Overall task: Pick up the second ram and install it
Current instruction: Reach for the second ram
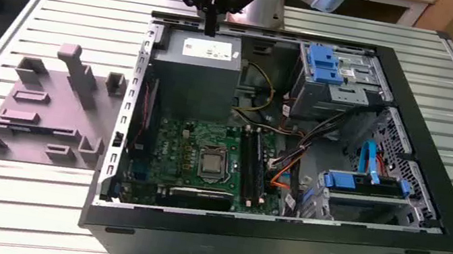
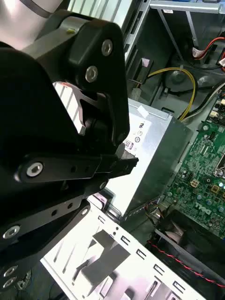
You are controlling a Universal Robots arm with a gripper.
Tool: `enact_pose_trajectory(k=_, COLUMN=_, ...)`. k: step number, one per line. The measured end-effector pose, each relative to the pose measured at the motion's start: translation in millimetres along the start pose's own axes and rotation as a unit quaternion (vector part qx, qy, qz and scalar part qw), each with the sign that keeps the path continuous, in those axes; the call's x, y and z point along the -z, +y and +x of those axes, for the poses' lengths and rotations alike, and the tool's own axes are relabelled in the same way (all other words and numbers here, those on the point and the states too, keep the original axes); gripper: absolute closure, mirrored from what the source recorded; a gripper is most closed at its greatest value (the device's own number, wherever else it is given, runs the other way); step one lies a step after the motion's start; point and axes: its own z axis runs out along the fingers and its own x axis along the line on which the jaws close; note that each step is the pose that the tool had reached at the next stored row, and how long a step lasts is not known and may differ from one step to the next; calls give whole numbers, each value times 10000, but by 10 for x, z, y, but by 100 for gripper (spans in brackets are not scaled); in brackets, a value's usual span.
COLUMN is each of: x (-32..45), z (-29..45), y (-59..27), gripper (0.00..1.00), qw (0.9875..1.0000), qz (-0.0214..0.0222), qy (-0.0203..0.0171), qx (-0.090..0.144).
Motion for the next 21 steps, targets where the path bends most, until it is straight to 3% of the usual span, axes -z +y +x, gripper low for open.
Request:
enact_pose_trajectory(k=12, x=0, z=10, y=-1, gripper=89, qw=10000, qz=0, qy=0, qx=0)
enact_pose_trajectory(k=21, x=2, z=101, y=-8, gripper=89, qw=10000, qz=0, qy=-1, qx=0)
